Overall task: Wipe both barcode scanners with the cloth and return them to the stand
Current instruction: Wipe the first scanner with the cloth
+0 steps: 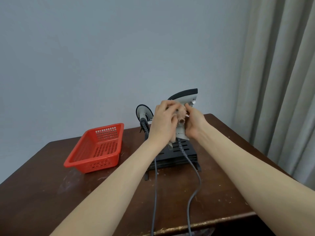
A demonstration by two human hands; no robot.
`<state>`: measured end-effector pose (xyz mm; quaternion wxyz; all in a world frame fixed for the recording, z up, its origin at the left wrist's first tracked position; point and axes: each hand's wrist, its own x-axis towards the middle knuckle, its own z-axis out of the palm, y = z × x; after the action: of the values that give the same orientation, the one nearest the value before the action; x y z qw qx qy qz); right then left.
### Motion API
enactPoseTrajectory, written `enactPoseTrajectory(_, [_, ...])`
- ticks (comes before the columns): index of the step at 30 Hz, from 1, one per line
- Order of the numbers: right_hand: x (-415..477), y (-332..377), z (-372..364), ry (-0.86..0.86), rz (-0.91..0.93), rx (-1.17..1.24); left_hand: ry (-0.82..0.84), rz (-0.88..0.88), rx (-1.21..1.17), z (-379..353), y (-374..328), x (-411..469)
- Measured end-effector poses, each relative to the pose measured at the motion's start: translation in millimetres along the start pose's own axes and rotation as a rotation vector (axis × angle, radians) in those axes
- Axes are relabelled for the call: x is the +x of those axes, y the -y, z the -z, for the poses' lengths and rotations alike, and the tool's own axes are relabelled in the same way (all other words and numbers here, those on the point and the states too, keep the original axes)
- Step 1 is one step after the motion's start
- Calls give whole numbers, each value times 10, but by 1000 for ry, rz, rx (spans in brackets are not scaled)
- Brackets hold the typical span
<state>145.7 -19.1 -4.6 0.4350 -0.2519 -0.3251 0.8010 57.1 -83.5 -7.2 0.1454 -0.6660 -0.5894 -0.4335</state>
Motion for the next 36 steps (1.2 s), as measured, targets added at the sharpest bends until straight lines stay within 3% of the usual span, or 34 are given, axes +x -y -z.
enactPoseTrajectory(3, [7, -45, -17, 6, 51, 17, -34, 49, 35, -23, -11, 76])
enactPoseTrajectory(11, [19, -30, 40, -46, -22, -57, 255, -155, 90, -18, 0, -137])
enactPoseTrajectory(14, [26, -35, 2, -55, 16, -83, 161, -199, 83, 18, 65, -84])
enactPoseTrajectory(18, [22, -86, -86, -8, 122, -65, -37, -15, 30, 37, 22, 107])
enactPoseTrajectory(22, [-17, -54, -61, -59, 102, -87, 58, -54, 143, -38, -75, 23])
enactPoseTrajectory(27, [-32, -6, 31, -133, 16, -167, 229, -171, 104, -24, -47, -136])
enactPoseTrajectory(29, [-31, -15, 14, -100, 41, -148, 170, -195, 117, -9, 3, -67])
enactPoseTrajectory(32, [-33, -57, -41, -9, 80, -94, 2, -75, 53, 18, 34, 103])
enactPoseTrajectory(36, [-31, -7, -6, -52, 71, -103, 39, -105, 66, -58, -41, -4])
